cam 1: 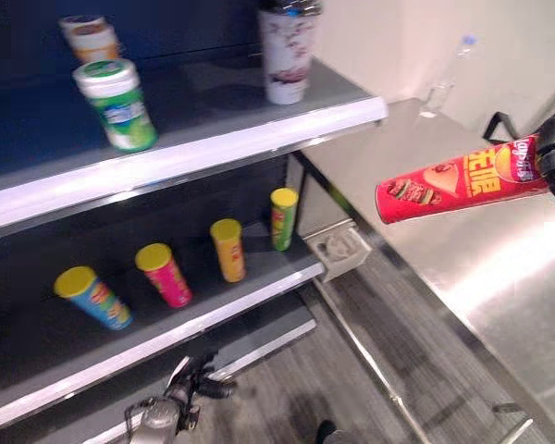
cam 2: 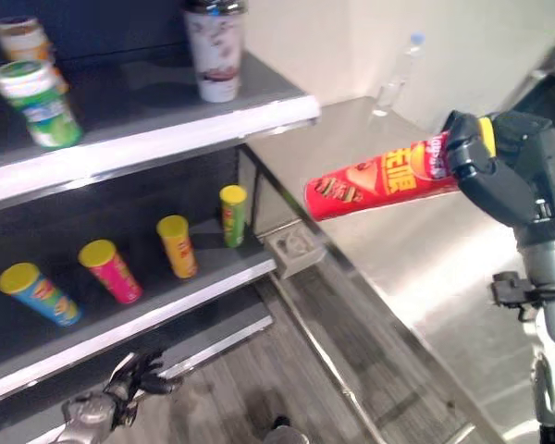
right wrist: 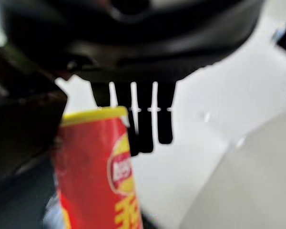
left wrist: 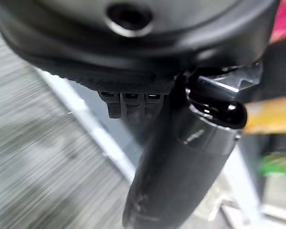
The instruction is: Put the goods on the table back onto the shelves and tidy them up.
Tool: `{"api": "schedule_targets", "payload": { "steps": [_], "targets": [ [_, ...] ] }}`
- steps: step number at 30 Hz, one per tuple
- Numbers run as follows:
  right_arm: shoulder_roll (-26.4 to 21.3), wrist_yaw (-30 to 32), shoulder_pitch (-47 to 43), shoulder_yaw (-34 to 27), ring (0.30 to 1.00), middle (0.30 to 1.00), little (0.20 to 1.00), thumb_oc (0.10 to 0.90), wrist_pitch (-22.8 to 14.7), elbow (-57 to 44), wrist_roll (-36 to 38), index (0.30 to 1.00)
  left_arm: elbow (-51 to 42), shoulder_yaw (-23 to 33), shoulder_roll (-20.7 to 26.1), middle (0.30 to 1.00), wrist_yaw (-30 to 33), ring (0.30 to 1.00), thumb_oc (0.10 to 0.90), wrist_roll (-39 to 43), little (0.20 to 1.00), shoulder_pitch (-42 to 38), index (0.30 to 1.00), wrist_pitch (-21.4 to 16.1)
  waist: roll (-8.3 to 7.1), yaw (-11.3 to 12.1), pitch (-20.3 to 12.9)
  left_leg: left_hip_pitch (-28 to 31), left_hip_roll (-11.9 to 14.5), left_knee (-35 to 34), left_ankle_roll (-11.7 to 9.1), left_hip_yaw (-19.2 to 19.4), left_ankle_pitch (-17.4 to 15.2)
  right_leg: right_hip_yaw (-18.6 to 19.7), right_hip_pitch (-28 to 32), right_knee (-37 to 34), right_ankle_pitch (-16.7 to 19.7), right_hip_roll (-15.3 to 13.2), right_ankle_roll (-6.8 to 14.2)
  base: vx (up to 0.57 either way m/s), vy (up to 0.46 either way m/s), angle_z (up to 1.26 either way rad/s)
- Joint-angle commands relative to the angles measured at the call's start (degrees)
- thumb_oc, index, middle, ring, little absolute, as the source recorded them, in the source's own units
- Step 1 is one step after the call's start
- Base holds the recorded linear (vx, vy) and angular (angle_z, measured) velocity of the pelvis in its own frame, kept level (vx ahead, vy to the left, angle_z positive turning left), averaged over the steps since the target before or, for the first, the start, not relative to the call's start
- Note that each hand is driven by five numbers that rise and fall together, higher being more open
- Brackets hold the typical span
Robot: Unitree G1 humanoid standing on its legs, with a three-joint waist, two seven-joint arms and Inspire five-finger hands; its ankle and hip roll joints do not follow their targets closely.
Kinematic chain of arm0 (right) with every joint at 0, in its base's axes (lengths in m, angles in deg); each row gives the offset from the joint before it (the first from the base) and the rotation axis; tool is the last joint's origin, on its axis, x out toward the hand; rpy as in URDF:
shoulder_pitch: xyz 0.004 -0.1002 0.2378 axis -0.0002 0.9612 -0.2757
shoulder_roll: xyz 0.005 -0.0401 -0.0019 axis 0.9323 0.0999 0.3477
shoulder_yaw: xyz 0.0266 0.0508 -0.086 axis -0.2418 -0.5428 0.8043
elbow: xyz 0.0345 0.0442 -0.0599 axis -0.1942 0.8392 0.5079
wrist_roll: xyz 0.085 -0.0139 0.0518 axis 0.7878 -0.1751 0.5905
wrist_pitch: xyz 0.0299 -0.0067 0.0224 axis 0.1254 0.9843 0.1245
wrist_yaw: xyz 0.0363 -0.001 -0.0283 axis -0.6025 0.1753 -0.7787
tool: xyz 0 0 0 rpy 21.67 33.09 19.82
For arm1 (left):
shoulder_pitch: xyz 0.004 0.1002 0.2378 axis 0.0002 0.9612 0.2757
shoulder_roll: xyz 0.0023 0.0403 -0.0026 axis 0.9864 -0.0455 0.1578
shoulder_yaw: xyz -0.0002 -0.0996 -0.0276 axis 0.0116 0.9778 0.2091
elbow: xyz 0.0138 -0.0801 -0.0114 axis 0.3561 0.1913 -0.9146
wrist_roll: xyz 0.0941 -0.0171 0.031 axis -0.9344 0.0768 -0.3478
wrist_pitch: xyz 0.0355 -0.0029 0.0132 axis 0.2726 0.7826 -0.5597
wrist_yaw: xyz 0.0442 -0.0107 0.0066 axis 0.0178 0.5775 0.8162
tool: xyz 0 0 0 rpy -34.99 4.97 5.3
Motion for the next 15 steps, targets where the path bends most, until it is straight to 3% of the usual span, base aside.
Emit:
{"api": "schedule_targets", "payload": {
  "steps": [1,4,7,8,9,10,12,13,14,15],
  "targets": [
    [-3.3,3.5,-11.1,-0.4,0.3,0.3,0.3,0.4,-4.6,-2.0,0.6,0.3,-3.7,2.2,4.8,0.9,0.7,0.9,0.8,-2.3,0.9,1.6,0.9,-3.4,-1.99,2.2,-2.3,4.3,0.6,-3.5,-0.8,0.3,-5.9,4.1,-6.4,-5.9,5.5,-0.4,7.6,-0.25,0.58,-0.09],
    [-3.2,3.3,-11.4,0.5,0.3,0.3,0.3,0.4,-4.1,-2.3,-0.5,0.3,-4.0,2.9,5.9,0.9,0.6,0.9,0.8,-3.2,0.9,2.1,0.9,-3.3,-2.75,2.5,-1.7,3.6,-0.2,-3.9,-0.4,-0.1,-5.9,4.8,-7.5,-5.3,7.8,-1.8,7.6,-0.19,0.248,-0.08],
    [-3.3,2.4,-12.2,2.6,0.3,0.3,0.3,0.4,-3.5,-3.0,-0.9,0.3,-3.9,4.5,8.1,0.9,1.1,0.9,0.8,-3.2,0.9,2.7,0.9,-3.0,-2.78,2.9,0.3,1.8,0.9,-3.9,0.4,-0.6,-4.3,8.5,-9.6,3.8,4.1,-0.6,7.6,-0.23,0.206,0.03],
    [-3.3,2.4,-12.3,2.7,0.3,0.3,0.3,0.4,-3.6,-3.0,-0.9,0.3,-3.9,4.6,8.1,0.9,1.1,0.9,0.8,-3.1,0.9,2.7,0.9,-3.0,-2.83,2.9,0.3,1.9,0.9,-3.9,0.3,-0.5,-4.3,8.6,-9.8,4.2,3.8,-0.7,7.6,-0.27,0.121,0.12],
    [-3.8,1.3,-13.3,4.1,0.3,0.3,0.3,0.4,-3.7,-3.4,-0.3,0.3,-3.6,5.1,9.0,0.9,1.2,0.9,0.8,-2.8,0.9,3.6,0.9,-3.1,-3.61,3.6,0.5,0.0,0.9,-3.9,1.4,0.0,-1.8,8.5,-9.4,10.7,1.4,0.7,6.6,-0.2,0.071,0.04],
    [-3.8,1.3,-13.3,4.1,0.3,0.3,0.3,0.4,-3.7,-3.4,-0.3,0.3,-3.6,5.1,9.0,0.9,1.2,0.9,0.8,-2.8,0.9,3.6,0.9,-3.1,-3.64,3.6,0.4,-0.1,0.9,-3.9,1.5,0.0,-1.8,8.5,-9.5,10.8,1.4,0.6,6.6,-0.33,0.111,-0.05],
    [-3.8,-0.3,-14.6,5.8,0.3,0.3,0.3,0.4,-4.1,-4.4,1.8,0.3,-2.8,6.2,9.7,0.9,1.4,0.9,0.8,-1.8,0.9,4.4,0.9,-2.7,-3.73,4.4,0.0,-2.0,2.0,-3.9,2.3,-0.9,-0.6,10.1,-10.3,20.2,-4.6,5.5,5.8,-0.2,0.056,-0.08],
    [-3.9,-0.3,-14.7,5.9,0.3,0.3,0.3,0.4,-4.1,-4.4,1.8,0.3,-2.9,6.3,9.7,0.9,1.4,0.9,0.8,-1.8,0.9,4.5,0.9,-2.7,-3.81,4.4,-0.1,-2.0,1.9,-3.9,2.3,-0.8,-0.7,10.2,-10.6,20.6,-4.8,5.4,5.7,-0.16,-0.033,-0.05],
    [-4.2,-1.0,-14.9,6.5,0.3,0.3,0.3,0.4,-4.5,-5.2,2.1,0.3,-2.5,6.9,9.8,0.9,1.4,0.9,0.8,-1.5,0.9,4.8,0.9,-2.6,-4.82,5.3,-0.8,-3.4,1.9,-3.9,2.1,-1.7,-0.1,11.2,-8.8,17.5,-8.9,8.7,4.4,-0.12,-0.083,0.04],
    [-4.6,-1.9,-14.4,6.5,0.3,0.3,0.3,0.4,-4.2,-5.7,2.1,0.3,-2.3,7.0,9.6,0.9,1.0,0.9,0.8,-1.4,0.9,5.1,0.9,-2.9,-5.81,5.5,-1.6,-4.3,1.5,-3.9,1.8,-2.1,-0.1,12.2,-6.2,12.2,-10.3,10.6,3.0,-0.12,-0.085,0.08]
  ]
}}
